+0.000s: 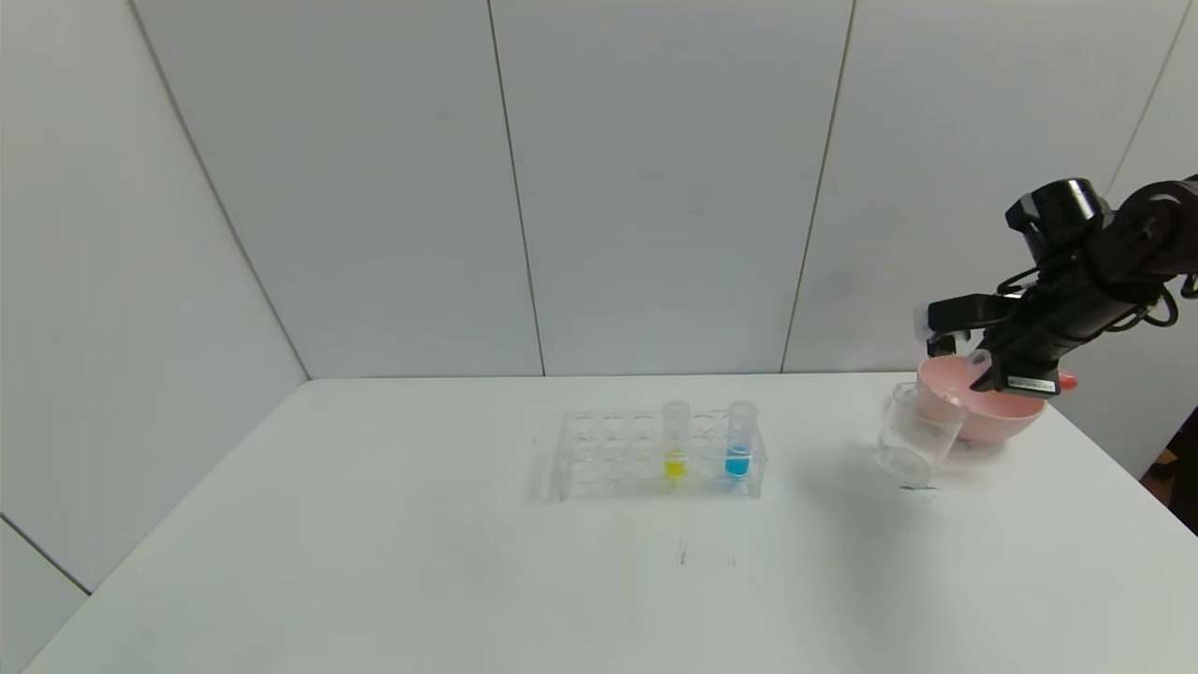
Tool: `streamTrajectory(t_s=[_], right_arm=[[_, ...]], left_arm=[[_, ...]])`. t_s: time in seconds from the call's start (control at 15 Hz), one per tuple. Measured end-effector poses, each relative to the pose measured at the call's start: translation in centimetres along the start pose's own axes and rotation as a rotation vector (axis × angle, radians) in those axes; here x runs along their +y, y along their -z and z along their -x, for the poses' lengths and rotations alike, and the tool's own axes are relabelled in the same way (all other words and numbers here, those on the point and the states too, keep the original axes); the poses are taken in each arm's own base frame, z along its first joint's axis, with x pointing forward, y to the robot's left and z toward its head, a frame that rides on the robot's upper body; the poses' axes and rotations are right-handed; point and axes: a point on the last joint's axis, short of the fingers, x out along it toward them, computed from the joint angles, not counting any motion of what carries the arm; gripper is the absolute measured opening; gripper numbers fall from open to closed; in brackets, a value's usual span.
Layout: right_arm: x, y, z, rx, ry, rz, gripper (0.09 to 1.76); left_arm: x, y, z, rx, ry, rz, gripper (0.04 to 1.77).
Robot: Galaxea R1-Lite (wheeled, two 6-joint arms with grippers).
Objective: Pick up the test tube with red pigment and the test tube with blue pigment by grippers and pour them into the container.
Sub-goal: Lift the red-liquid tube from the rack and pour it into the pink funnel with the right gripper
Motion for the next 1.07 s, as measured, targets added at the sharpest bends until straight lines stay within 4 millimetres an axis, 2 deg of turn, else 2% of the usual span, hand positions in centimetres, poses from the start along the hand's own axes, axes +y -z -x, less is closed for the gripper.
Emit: streamTrajectory(t_s=[0.47,0.67,1.07], right_arm=[[0.2,-0.7,-1.0,0.065,0.003,0.025,0.54],[0.2,-1.3,-1.0,0.128,0.033,0.082,0.54],[0.1,-2.2,-0.8,0.132,0.073,0.129,0.54]], left_arm=[[0.0,0.0,0.0,0.000,0.000,0.000,1.76],[0.0,0.0,0.0,0.000,0.000,0.000,1.76],[0.0,0.0,0.0,0.000,0.000,0.000,1.76]])
